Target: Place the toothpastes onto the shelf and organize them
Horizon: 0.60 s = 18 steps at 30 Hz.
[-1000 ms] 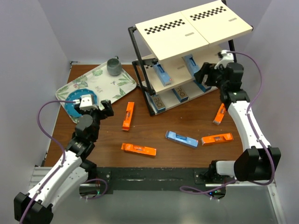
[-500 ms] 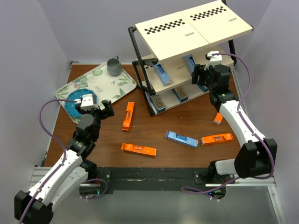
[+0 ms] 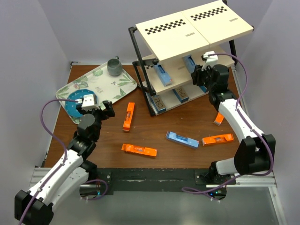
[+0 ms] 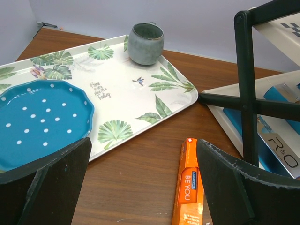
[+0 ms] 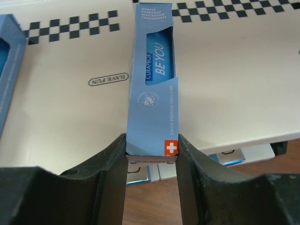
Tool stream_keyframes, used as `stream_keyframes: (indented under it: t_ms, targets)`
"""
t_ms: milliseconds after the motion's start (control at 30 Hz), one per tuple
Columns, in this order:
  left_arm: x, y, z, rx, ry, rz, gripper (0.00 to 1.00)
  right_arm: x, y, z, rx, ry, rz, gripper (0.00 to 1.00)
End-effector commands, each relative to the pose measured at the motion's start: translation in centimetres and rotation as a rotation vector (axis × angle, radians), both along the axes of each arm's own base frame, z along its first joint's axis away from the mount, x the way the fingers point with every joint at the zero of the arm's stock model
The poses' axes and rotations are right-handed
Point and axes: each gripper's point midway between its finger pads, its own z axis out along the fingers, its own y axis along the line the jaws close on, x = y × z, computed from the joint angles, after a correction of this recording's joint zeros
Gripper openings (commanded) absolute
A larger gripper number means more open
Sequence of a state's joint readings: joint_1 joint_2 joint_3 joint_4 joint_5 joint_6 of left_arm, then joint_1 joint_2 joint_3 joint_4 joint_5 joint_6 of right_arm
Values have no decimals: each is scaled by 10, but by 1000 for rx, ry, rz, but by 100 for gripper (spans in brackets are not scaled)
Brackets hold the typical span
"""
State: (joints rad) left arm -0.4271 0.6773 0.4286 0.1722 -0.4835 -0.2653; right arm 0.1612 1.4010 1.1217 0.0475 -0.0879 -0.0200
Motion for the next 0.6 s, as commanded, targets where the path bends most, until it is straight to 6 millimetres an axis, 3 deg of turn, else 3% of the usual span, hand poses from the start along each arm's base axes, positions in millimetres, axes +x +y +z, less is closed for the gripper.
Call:
stream_keyframes:
  t_ms: [0, 567]
  targets:
    - [4, -1, 17, -9, -56, 1, 98, 4, 14, 19, -20, -56, 101, 31]
    - [6, -3, 11, 4, -34, -2, 98, 13, 26, 23, 16, -53, 187, 24]
